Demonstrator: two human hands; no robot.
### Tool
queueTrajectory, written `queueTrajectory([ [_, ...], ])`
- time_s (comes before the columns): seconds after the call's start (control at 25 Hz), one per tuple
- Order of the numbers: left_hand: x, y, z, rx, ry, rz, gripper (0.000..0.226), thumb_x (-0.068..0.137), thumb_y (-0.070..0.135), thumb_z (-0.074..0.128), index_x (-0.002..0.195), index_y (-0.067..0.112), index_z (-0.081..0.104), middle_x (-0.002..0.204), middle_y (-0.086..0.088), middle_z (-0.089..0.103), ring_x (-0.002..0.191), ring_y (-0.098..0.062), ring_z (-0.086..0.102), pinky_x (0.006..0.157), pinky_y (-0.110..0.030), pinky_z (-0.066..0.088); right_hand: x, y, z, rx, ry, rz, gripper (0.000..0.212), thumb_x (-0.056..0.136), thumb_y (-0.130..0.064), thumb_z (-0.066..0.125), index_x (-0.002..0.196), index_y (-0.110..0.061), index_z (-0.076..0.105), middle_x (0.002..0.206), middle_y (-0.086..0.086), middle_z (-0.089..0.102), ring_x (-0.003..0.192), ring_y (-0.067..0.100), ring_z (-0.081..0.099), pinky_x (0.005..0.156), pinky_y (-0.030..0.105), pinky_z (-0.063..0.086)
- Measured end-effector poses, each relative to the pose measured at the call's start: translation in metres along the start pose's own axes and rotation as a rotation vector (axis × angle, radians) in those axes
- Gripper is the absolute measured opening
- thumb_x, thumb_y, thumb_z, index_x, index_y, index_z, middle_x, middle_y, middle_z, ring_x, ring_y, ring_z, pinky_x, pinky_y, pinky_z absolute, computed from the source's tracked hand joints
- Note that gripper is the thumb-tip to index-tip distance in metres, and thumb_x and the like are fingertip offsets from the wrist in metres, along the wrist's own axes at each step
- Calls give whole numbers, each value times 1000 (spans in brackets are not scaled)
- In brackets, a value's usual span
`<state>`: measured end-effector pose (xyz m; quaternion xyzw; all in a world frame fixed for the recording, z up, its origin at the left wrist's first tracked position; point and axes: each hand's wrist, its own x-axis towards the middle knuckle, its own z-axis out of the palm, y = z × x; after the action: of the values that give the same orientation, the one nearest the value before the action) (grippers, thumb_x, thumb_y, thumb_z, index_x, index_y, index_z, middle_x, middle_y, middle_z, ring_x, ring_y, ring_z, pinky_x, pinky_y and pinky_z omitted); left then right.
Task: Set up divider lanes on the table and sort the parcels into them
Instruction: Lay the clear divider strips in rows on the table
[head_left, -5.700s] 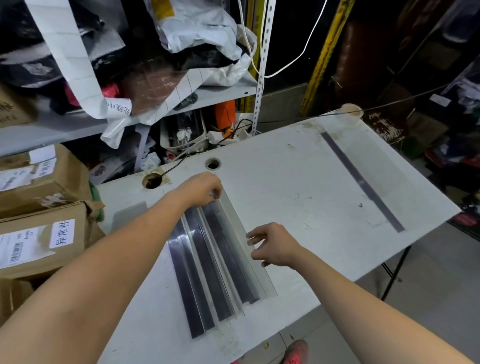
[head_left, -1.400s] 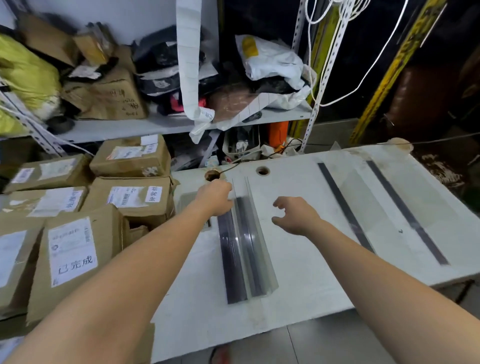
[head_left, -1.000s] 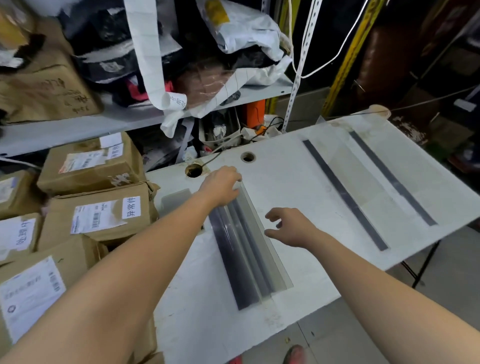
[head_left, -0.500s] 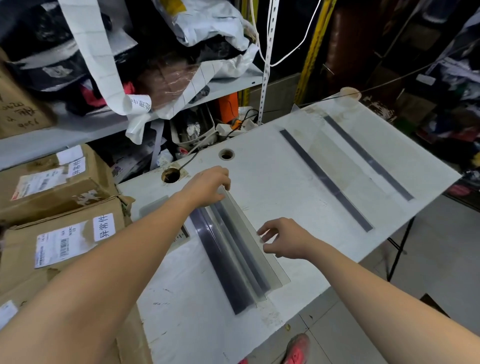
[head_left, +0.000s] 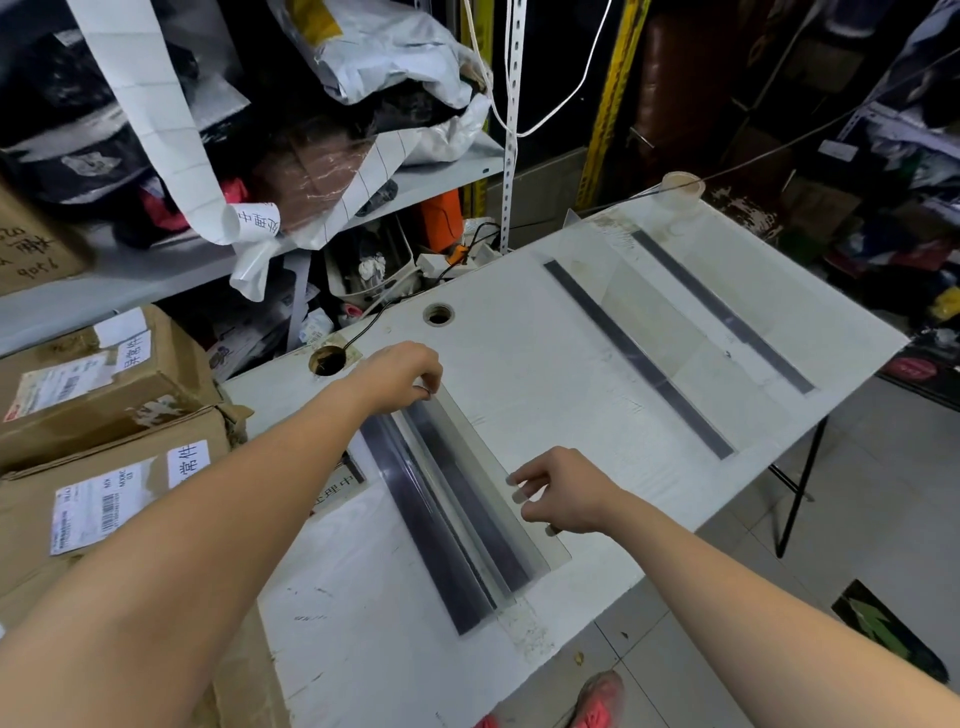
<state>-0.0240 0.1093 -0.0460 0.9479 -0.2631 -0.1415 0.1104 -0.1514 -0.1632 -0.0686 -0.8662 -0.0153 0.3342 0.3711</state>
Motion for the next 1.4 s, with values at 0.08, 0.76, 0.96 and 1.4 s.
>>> queueTrajectory([
  [0.08,6,-1,-5,-1,3,-6,5,89,10,74,90,15,72,94,7,60,98,-17,61,88,-37,51,-3,6,-8,-15,16,1,42,78,-8,69,118,-17,75,95,-5,75,74,34,75,63,43,65],
  [0.76,92,49,-42,90,144,-137,5,92,2,66,94,2,71,104,-11,64,100,-26,56,90,-39,46,-29,80,-105,-133,60,-55,42,79,-11,70,118,-24,77,95,-10,76,77,2,66,47,3,38],
  [0.96,135,39,-49,86,112,-114,6,91,2,69,89,8,69,104,-9,64,99,-26,59,87,-39,49,-23,82,-115,-146,135,-11,41,79,-11,70,119,-22,76,92,-1,78,82,12,69,72,24,57],
  [1.4,199,3,-43,54,168,-40,7,92,6,70,99,4,72,109,-11,64,105,-30,57,94,-45,48,-2,69,-120,-143,277,92,45,79,-14,64,121,-25,75,96,-9,75,91,10,69,84,31,58],
])
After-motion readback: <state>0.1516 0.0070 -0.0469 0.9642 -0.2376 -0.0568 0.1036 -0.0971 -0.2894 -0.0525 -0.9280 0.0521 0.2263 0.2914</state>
